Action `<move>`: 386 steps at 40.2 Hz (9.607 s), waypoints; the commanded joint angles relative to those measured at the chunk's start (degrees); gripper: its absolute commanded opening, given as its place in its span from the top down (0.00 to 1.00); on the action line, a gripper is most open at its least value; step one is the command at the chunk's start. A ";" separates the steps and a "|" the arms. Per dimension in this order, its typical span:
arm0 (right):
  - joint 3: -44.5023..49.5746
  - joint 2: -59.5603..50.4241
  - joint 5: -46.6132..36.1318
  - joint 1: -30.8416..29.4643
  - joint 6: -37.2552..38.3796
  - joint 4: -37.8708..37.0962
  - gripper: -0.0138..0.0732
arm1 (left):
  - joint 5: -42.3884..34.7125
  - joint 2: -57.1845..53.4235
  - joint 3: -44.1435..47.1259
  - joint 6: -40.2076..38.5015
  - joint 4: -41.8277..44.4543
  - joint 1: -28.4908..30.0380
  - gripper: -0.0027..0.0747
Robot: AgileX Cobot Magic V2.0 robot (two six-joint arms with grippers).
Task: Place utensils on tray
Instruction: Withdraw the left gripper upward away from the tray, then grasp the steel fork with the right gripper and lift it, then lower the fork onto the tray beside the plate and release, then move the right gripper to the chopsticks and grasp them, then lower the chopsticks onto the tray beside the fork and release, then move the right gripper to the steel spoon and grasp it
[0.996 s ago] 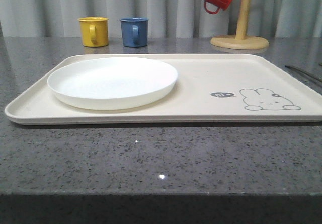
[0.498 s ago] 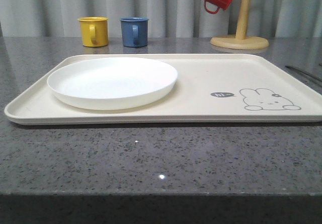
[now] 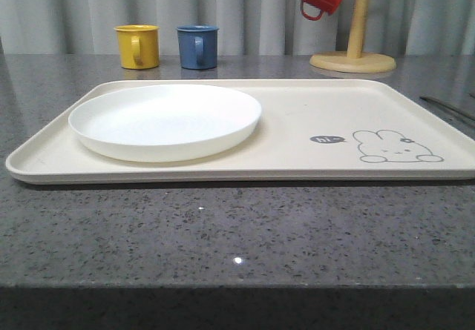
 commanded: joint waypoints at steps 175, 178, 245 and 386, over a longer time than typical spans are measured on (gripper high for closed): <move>-49.79 54.33 44.71 2.51 7.42 -10.05 0.46 | -4.86 0.69 -1.59 -0.59 0.05 -0.08 0.99; -46.50 53.93 43.66 -1.35 5.81 -8.57 0.46 | -4.86 0.69 -1.59 -0.59 0.05 -0.08 0.99; -40.43 54.39 40.98 -1.09 3.88 -4.44 0.86 | -4.86 0.69 -1.59 -0.59 0.05 -0.08 0.99; -48.91 69.88 34.61 -12.49 1.99 -10.59 0.57 | -4.86 0.69 -1.59 -0.59 0.05 -0.08 0.99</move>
